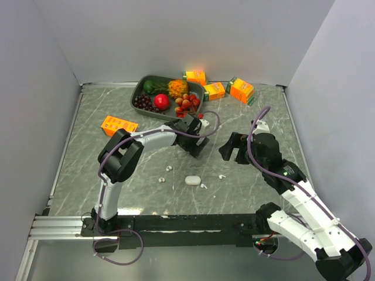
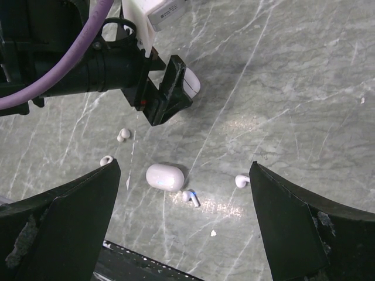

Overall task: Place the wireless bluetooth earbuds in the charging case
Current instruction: Pick up the charging case at the center of the board.

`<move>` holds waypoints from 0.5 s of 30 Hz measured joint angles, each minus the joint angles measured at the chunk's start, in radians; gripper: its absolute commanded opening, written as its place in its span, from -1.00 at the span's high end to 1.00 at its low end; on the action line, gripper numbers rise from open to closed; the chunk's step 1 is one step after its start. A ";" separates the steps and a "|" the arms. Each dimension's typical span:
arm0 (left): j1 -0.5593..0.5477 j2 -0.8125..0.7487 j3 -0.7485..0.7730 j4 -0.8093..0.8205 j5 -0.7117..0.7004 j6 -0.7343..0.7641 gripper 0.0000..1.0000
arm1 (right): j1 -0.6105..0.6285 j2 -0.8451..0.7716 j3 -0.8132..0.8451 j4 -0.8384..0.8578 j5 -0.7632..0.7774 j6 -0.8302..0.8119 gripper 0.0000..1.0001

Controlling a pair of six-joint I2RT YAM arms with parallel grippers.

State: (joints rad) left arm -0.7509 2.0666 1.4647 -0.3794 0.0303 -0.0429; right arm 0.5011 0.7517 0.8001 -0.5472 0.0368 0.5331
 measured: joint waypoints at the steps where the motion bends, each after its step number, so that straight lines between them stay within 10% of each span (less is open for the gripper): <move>1: 0.000 0.000 0.000 0.000 0.000 0.002 -0.93 | 0.000 0.002 0.000 0.000 0.000 0.000 -0.99; 15: -0.055 0.010 0.007 0.008 -0.029 0.026 -0.37 | 0.000 -0.012 -0.008 -0.002 0.013 0.000 -0.99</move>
State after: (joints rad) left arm -0.8055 2.0769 1.4715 -0.3714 0.0013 -0.0170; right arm 0.5011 0.7399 0.7918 -0.5488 0.0502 0.5335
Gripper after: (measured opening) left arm 0.737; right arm 0.994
